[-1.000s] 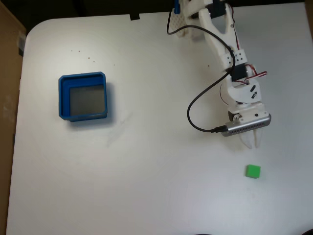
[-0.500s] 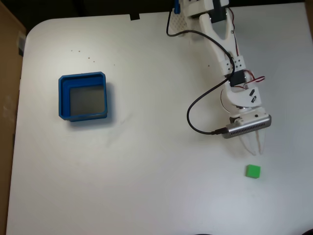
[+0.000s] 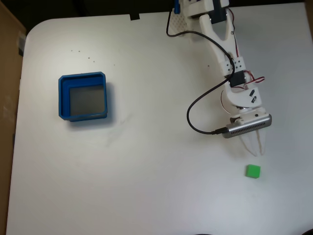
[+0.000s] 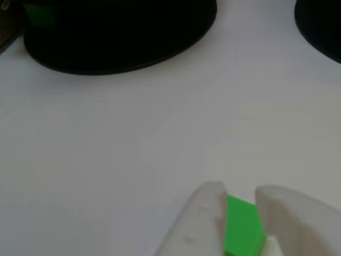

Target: Pick up green cube and drop it in the blue box

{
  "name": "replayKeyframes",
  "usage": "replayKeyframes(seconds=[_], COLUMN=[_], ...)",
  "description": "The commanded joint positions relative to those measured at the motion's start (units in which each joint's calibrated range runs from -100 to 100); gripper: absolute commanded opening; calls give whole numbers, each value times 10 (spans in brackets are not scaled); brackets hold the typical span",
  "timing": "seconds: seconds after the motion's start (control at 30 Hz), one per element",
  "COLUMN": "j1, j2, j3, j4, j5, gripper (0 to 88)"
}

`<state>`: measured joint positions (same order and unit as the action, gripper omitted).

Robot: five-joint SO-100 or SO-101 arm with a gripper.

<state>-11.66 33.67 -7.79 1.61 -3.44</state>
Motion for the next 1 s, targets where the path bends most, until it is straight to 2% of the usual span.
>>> replayKeyframes(seconds=[0.0, 0.97], j1=[20, 26], j2=[-15, 45], j3=[-27, -39], j4=[-17, -17], j5=[2, -1], gripper=[9, 9])
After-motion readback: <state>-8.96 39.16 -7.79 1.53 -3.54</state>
